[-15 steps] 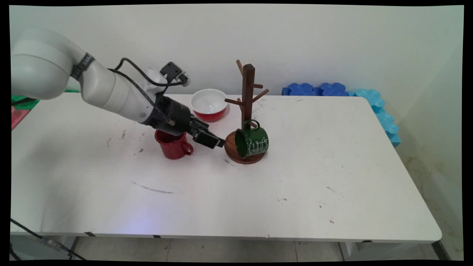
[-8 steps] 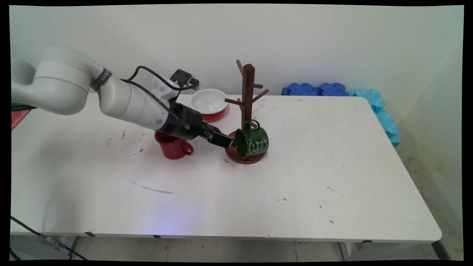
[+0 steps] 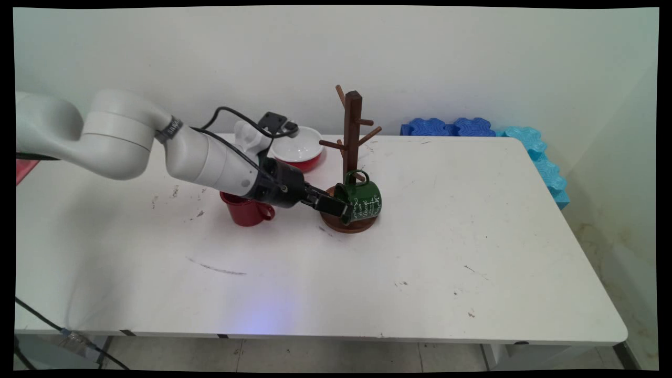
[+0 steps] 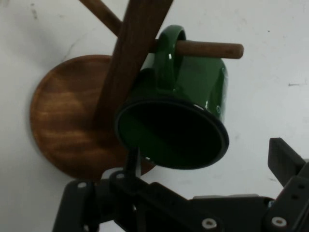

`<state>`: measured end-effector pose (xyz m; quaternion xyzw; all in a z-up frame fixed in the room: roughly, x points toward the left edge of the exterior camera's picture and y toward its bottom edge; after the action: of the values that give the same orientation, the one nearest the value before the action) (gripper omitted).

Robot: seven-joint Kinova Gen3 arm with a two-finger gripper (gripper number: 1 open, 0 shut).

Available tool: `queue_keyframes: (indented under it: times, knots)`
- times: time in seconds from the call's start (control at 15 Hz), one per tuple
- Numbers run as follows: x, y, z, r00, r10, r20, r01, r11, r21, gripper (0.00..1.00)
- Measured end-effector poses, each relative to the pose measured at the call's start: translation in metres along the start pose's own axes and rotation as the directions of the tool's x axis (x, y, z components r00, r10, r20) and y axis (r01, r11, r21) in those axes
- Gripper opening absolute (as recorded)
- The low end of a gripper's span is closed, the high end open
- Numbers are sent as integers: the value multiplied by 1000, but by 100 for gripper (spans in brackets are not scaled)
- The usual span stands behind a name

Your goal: Pick up the green mug from the rack

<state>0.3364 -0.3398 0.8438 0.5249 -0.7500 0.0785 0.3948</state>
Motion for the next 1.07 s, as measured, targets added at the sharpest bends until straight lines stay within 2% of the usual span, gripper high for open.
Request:
queue_keyframes:
  times: [0.53, 1.07]
  knots:
    - [-1, 3, 29, 1000, -12, -14, 11, 998, -56, 100]
    - [1, 3, 47, 999, -25, -22, 23, 996, -88, 100]
